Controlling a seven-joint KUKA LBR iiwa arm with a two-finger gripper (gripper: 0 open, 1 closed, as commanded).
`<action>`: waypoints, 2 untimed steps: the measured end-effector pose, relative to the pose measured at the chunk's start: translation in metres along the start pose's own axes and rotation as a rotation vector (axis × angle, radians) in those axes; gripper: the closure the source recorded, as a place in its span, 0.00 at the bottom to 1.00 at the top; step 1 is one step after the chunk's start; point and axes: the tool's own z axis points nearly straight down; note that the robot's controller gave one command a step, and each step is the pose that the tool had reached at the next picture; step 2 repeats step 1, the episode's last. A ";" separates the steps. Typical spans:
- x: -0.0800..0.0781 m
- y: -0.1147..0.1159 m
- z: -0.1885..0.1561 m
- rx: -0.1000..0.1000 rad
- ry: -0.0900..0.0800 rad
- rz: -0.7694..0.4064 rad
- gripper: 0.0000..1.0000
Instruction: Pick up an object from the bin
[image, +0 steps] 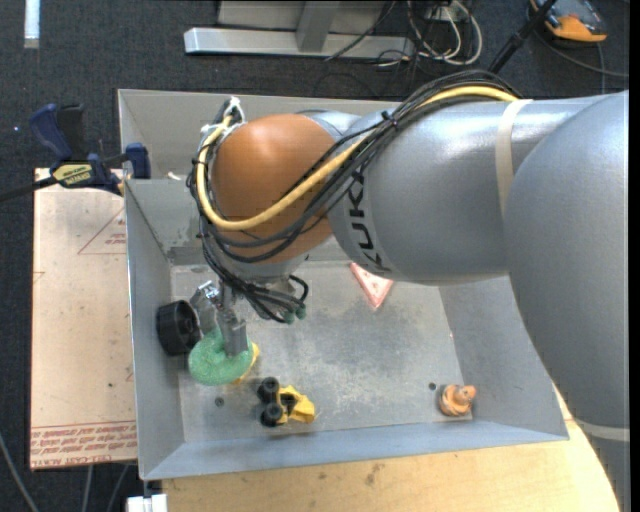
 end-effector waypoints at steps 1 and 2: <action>0.027 0.001 -0.018 -0.004 0.014 -0.034 1.00; 0.027 0.001 -0.018 -0.004 0.014 -0.034 1.00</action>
Offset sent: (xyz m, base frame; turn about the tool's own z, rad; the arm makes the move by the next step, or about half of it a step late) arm 0.0381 -0.0023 0.0701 -0.0745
